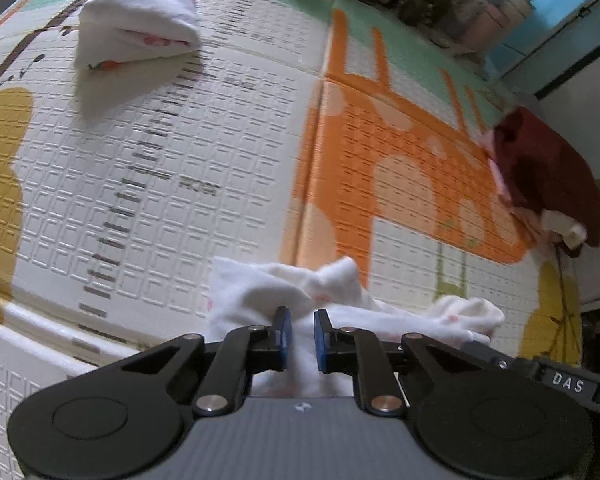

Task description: Fold clothes

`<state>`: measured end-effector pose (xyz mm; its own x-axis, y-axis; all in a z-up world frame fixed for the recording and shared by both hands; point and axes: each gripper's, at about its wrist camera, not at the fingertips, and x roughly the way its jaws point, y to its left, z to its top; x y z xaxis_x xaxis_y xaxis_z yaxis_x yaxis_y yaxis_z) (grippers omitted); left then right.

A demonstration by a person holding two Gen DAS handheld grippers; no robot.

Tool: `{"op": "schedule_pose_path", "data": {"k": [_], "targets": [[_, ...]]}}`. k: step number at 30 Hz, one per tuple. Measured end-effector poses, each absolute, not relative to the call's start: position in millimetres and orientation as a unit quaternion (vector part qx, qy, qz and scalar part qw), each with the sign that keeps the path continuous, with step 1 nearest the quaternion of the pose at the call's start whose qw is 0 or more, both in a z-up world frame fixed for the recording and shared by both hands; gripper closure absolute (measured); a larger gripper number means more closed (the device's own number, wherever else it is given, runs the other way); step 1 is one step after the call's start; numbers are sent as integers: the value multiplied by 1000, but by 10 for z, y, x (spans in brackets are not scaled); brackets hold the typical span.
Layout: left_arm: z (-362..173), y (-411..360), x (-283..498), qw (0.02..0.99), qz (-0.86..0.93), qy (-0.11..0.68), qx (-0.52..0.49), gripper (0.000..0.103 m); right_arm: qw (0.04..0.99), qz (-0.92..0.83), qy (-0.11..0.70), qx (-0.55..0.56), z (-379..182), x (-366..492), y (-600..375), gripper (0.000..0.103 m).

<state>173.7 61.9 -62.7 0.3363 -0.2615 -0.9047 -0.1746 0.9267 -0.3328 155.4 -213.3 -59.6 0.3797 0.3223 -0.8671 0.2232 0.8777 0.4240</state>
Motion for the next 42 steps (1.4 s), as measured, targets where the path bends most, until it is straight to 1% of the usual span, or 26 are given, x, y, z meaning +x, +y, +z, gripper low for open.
{"op": "schedule_pose_path", "data": {"k": [6, 8, 15, 18, 24, 30, 35, 42], "targets": [[-699, 671, 1786, 797, -15, 577, -179, 92, 786, 7, 571, 235, -782, 1615, -2213, 96], [-716, 682, 1791, 797, -13, 577, -177, 92, 785, 7, 572, 238, -811, 1611, -2237, 99], [-669, 716, 1771, 800, -11, 572, -183, 92, 784, 10, 569, 248, -823, 1586, -2296, 99], [-565, 704, 1717, 808, -12, 563, -172, 91, 796, 9, 555, 241, -714, 1542, -2296, 96], [-335, 645, 1585, 823, -25, 545, -160, 90, 828, 30, 519, 210, -324, 1432, -2234, 96], [-208, 470, 1432, 826, -60, 541, -147, 88, 829, 67, 518, 200, -101, 1337, -2062, 96], [-279, 327, 1296, 817, -83, 554, -137, 87, 817, 87, 537, 192, -177, 1254, -1872, 96], [-486, 237, 1173, 802, -85, 578, -119, 87, 792, 85, 576, 184, -498, 1168, -1732, 96]]}}
